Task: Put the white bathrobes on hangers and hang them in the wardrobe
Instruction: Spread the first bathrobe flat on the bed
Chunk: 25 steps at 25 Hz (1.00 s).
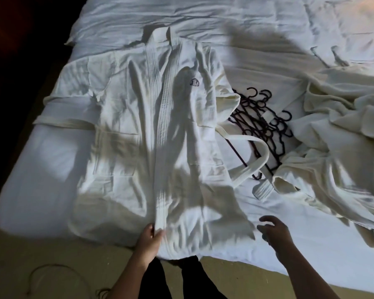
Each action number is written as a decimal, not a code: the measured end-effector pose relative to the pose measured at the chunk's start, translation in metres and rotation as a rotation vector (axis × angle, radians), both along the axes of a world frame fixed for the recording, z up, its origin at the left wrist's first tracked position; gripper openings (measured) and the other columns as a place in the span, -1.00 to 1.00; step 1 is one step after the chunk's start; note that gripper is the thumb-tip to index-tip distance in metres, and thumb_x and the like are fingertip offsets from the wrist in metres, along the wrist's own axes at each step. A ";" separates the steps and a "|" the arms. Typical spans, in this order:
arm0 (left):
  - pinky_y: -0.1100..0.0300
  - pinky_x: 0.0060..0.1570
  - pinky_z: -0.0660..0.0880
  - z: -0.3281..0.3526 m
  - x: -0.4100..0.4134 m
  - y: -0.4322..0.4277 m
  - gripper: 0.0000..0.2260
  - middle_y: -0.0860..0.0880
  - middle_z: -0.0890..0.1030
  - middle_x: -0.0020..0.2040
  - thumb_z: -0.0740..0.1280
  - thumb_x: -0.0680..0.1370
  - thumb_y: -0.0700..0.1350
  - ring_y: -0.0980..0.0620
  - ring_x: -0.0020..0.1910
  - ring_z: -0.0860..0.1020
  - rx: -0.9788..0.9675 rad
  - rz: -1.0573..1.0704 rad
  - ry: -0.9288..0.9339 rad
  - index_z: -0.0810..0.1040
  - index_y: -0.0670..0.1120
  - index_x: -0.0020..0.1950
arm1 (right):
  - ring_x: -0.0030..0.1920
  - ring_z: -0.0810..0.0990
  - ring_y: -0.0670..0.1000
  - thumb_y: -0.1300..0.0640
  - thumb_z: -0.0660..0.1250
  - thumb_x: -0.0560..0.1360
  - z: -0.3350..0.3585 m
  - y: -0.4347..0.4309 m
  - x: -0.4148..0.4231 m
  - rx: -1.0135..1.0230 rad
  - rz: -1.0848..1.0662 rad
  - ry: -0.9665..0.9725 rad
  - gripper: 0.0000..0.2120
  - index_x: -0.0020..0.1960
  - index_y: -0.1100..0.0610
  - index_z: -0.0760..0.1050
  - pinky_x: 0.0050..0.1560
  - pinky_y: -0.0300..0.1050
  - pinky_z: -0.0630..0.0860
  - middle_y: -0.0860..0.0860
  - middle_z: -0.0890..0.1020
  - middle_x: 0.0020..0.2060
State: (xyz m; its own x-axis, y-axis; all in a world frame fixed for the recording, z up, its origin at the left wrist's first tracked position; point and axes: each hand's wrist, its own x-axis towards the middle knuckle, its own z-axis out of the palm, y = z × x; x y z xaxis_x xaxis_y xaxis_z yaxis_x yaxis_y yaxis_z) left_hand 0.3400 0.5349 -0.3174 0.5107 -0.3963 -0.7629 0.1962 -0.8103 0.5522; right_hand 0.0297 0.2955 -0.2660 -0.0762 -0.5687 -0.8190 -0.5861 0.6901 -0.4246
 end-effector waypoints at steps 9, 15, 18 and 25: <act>-0.20 0.25 0.55 -0.003 -0.009 0.001 -0.77 -0.22 0.70 0.13 0.35 0.61 -0.24 -0.22 0.16 0.67 -0.123 0.116 0.314 0.59 -0.18 0.26 | -0.16 0.65 0.06 0.10 0.49 0.14 -0.009 0.020 0.035 0.166 0.192 -0.154 -0.42 0.15 0.23 0.67 -0.13 -0.07 0.55 0.05 0.73 -0.18; -0.15 0.16 0.60 0.031 -0.017 -0.002 -0.83 -0.21 0.72 0.07 0.29 0.66 -0.25 -0.21 0.08 0.69 -0.172 0.204 0.288 0.61 -0.19 0.22 | 0.13 0.65 0.34 0.36 0.36 0.50 0.007 0.014 0.024 0.422 -0.023 -0.456 -0.67 0.26 0.37 0.54 0.02 0.10 0.66 0.31 0.68 0.10; 0.01 0.01 0.62 0.031 -0.017 0.012 -0.91 -0.17 0.73 -0.04 0.37 0.62 -0.23 -0.13 -0.04 0.68 -0.196 0.226 0.261 0.63 -0.18 0.09 | 0.06 0.67 0.33 0.31 0.52 0.37 0.006 0.004 0.004 0.331 0.000 -0.436 -0.56 0.23 0.30 0.57 0.02 0.17 0.60 0.32 0.68 0.09; 0.17 -0.29 0.38 -0.004 -0.021 0.024 -0.95 -0.06 0.62 -0.25 0.36 0.51 -0.23 0.02 -0.27 0.54 0.305 -0.149 -0.103 0.57 -0.10 -0.12 | -0.34 0.55 0.02 0.12 0.24 0.33 -0.026 0.029 0.014 0.219 0.673 0.256 -0.66 0.10 0.01 0.36 -0.47 -0.20 0.41 0.08 0.61 -0.20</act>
State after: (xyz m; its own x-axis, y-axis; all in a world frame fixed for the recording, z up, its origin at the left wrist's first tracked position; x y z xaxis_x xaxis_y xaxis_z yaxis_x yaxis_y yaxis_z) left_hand 0.3187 0.5584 -0.3213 0.5447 -0.2337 -0.8054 0.0195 -0.9566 0.2907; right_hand 0.0432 0.3247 -0.2918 0.0269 -0.3862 -0.9220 -0.9731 0.2011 -0.1127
